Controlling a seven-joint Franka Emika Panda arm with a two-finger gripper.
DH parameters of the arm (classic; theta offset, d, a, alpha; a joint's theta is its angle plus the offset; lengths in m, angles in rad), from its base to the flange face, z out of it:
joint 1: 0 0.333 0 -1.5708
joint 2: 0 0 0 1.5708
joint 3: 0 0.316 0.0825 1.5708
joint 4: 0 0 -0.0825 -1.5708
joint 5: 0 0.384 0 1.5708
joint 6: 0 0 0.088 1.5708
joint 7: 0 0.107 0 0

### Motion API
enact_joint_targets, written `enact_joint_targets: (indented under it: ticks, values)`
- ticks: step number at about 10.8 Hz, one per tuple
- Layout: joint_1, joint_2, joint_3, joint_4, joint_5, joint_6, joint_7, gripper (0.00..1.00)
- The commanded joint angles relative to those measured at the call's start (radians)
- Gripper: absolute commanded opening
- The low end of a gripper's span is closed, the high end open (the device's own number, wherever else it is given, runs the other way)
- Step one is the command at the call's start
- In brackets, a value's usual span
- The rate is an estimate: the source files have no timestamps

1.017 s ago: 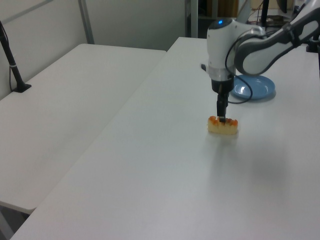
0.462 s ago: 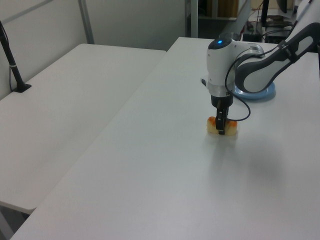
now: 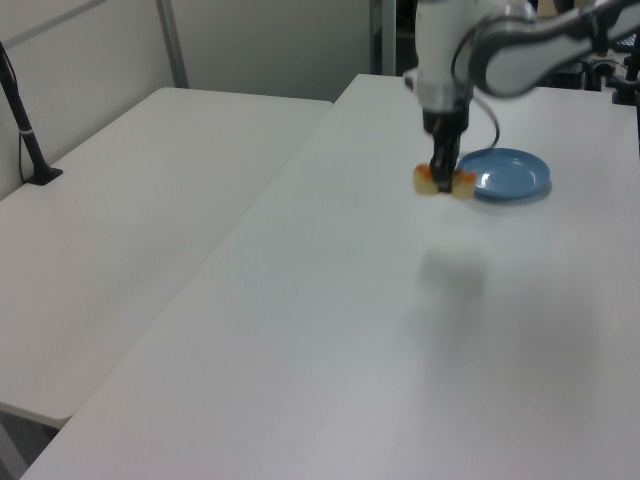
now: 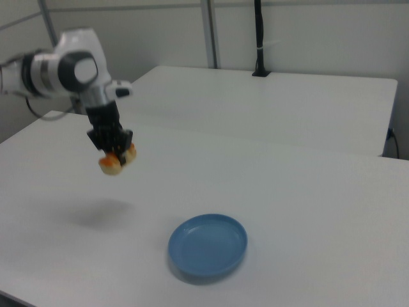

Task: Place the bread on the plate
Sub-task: 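Carry the bread roll over the blue plate and lower it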

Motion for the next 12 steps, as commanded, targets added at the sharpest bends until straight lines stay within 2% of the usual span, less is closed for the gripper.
enact_joint_targets:
  ticks: [1, 3, 5, 6, 7, 9, 10, 12]
  values:
    - [-0.007, -0.028, -0.152, 0.233, 0.087, -0.299, -0.236, 0.12]
    - [-0.002, -0.022, -0.296, 0.239, 0.043, -0.257, -0.340, 0.14]
    - [0.004, -0.010, -0.449, 0.205, 0.029, -0.128, -0.446, 0.16]
    - [0.005, -0.001, -0.486, 0.170, 0.029, -0.074, -0.480, 0.18]
    - [0.004, 0.007, -0.491, 0.109, 0.028, -0.007, -0.494, 0.18]
    - [0.010, 0.015, -0.481, -0.101, -0.020, 0.203, -0.488, 0.20]
    - [0.022, 0.024, -0.481, -0.157, -0.034, 0.271, -0.483, 0.22]
    - [0.036, 0.056, -0.479, -0.186, -0.034, 0.305, -0.480, 0.38]
